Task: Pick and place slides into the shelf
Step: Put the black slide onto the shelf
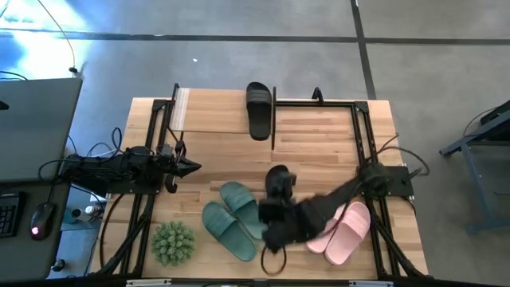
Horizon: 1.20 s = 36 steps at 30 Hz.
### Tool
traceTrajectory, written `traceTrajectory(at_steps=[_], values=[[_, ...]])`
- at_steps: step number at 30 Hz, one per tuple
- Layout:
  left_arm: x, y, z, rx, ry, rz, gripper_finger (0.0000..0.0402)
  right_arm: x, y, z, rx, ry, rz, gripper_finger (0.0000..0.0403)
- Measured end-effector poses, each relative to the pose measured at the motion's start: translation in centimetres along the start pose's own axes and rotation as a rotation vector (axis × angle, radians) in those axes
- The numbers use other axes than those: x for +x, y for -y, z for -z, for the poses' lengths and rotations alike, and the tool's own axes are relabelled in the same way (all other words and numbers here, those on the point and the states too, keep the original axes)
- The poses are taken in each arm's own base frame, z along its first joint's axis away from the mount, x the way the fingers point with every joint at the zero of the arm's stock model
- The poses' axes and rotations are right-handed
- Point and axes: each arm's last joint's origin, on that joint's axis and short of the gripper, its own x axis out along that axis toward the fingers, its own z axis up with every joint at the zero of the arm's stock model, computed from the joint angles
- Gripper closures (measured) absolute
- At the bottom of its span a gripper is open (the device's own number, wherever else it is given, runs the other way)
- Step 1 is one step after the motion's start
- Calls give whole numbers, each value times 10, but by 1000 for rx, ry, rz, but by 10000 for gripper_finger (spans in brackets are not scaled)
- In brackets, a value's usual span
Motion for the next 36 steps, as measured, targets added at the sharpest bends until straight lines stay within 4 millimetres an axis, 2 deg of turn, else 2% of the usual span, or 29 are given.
traceTrajectory(at_steps=[4, 7, 9, 11, 15, 18, 24, 26, 29, 36], values=[[0, 0, 0, 0, -3, 11, 401, 22, -52, 7, -110, -33, 47, 277], [0, 0, 0, 0, -3, 11, 401, 47, -86, 14, -194, -58, 109, 277], [0, 0, 0, 0, -3, 10, 401, 65, -102, 18, -212, -74, 153, 277], [0, 0, 0, 0, -3, 10, 401, 81, -109, 20, -205, -107, 164, 277], [0, 0, 0, -4, -3, 11, 401, 102, -108, 20, -178, -196, 122, 277], [0, 0, 0, -19, -3, 11, 401, 105, -102, 26, -160, -208, 150, 277], [0, 0, 0, -22, -3, 11, 401, 69, -79, 82, 35, -173, 243, 277], [0, 0, 0, -22, -3, 10, 401, 59, -77, 93, 105, -108, 220, 277], [0, 0, 0, -22, -3, 9, 401, 51, -74, 97, 148, -40, 151, 277], [0, 0, 0, -22, -1, 8, 401, 84, -74, 113, 105, -88, 194, 277]])
